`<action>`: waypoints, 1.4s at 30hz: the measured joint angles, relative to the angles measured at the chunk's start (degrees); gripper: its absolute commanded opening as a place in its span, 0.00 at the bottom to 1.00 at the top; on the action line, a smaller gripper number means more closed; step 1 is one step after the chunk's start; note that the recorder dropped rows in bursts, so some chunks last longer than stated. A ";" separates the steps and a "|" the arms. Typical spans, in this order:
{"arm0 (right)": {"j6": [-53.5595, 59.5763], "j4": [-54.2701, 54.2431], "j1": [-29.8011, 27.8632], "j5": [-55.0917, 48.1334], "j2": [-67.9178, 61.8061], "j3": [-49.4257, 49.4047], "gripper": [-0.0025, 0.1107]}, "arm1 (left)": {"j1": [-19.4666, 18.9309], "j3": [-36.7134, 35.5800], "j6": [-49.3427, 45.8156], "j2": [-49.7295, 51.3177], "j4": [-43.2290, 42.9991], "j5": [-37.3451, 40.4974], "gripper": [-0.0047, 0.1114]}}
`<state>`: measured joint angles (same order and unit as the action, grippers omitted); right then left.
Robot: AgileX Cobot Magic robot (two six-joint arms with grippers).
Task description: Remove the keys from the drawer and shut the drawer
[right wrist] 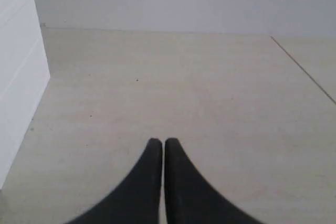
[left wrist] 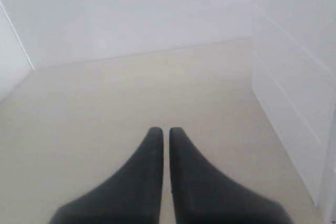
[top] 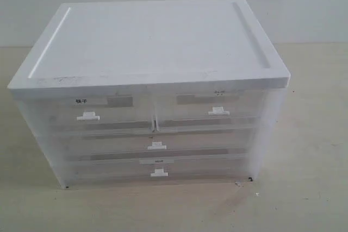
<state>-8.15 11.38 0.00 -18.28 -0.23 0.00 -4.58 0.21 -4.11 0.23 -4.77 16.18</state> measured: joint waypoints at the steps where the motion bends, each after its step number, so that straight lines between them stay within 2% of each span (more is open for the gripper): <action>1: 0.00 0.35 0.00 0.69 0.00 0.00 0.02 | 0.00 0.00 -0.48 0.00 0.00 -0.74 0.08; 3: 0.06 0.89 0.00 4.33 0.00 0.00 0.02 | 0.00 0.00 -0.68 0.00 1.89 -3.48 0.08; 5: 0.11 1.25 0.00 12.19 0.00 0.00 0.02 | 0.00 0.00 -0.81 0.00 6.36 -7.97 0.08; 9: -1.43 1.25 0.00 26.24 0.00 0.00 0.02 | 0.00 0.00 2.09 -0.10 7.98 -21.33 0.08; 12: -3.23 0.82 0.00 35.84 0.00 0.00 0.02 | 0.00 0.00 21.52 -0.09 7.94 -26.10 0.08; 14: -7.77 0.43 0.00 41.43 0.00 0.00 0.02 | 0.00 0.00 30.92 -0.09 1.50 -28.40 0.08; 16: -14.84 0.32 0.00 46.35 0.00 0.00 0.02 | 0.00 0.00 44.55 -0.09 -12.87 -33.63 0.08; 17: -18.36 -0.01 0.00 48.44 0.00 0.00 0.02 | 0.00 0.00 54.59 -0.09 -22.36 -40.04 0.08; 19: -21.99 -0.75 0.00 49.85 0.00 0.00 0.02 | 0.00 0.00 66.33 -0.23 -35.54 -53.61 0.08; 21: -24.22 -1.15 0.00 49.66 0.00 0.00 0.02 | 0.00 0.00 69.99 -0.12 -42.10 -62.04 0.08; 25: -28.28 0.13 0.00 48.03 0.00 0.00 0.02 | 0.00 0.31 72.34 2.05 -50.88 -69.52 0.08; 32: -44.79 28.03 0.00 49.85 -3.13 1.62 0.02 | 0.00 0.36 71.19 11.96 -60.61 -75.35 0.08; 36: -50.84 38.68 0.00 54.23 -10.81 3.81 0.02 | 0.00 0.36 65.81 20.78 -62.43 -76.07 0.08; 42: -51.37 46.92 0.00 66.87 -26.35 5.00 0.02 | 0.00 0.36 55.36 35.05 -63.02 -79.44 0.08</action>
<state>-59.52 58.30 0.00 48.58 -26.58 5.01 -4.58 0.57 51.26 35.28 -67.78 -63.26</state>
